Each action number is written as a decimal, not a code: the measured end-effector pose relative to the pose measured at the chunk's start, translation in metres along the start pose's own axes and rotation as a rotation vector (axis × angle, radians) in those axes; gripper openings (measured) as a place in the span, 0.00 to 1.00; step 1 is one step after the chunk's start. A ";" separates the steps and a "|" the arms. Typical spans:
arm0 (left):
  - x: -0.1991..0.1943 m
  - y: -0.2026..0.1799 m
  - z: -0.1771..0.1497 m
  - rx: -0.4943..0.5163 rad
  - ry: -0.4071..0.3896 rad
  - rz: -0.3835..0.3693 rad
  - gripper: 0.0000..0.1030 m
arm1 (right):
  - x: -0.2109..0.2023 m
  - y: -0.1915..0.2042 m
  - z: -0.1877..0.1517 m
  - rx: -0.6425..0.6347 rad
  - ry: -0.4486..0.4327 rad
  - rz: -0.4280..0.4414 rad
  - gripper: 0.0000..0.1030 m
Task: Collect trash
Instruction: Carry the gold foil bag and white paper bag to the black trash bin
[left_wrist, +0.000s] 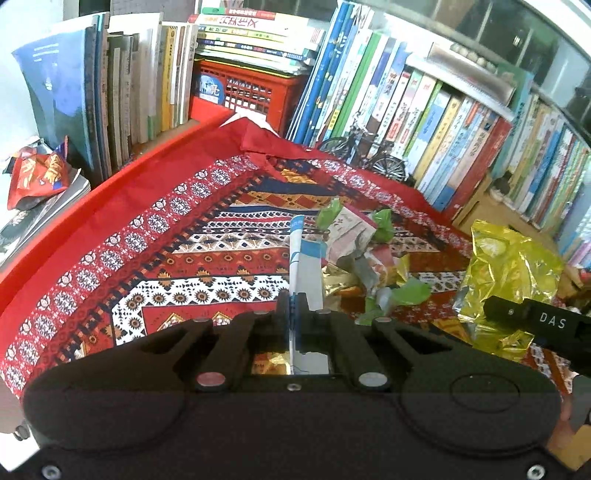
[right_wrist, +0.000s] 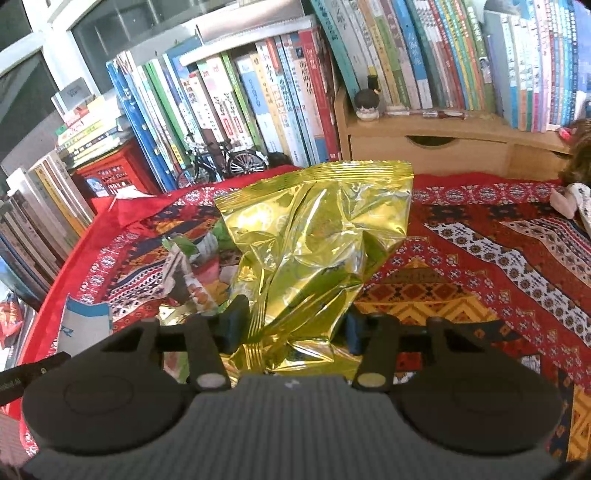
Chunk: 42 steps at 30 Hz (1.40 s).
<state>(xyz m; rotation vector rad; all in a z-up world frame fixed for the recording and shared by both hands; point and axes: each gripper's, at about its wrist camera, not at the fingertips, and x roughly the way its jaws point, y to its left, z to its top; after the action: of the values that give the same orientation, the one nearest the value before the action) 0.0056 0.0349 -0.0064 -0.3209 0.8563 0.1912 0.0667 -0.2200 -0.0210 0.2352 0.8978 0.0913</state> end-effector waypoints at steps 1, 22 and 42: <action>-0.005 0.001 -0.002 0.000 -0.005 -0.006 0.02 | -0.005 0.001 -0.002 0.006 -0.004 0.003 0.53; -0.138 0.082 -0.063 -0.048 -0.098 -0.039 0.02 | -0.112 0.070 -0.066 -0.096 -0.040 0.076 0.53; -0.186 0.204 -0.162 -0.202 -0.009 0.104 0.02 | -0.133 0.171 -0.170 -0.339 0.096 0.236 0.53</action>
<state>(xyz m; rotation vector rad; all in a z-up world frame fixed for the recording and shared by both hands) -0.2883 0.1612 -0.0041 -0.4642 0.8473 0.3768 -0.1458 -0.0492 0.0202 0.0190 0.9317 0.4732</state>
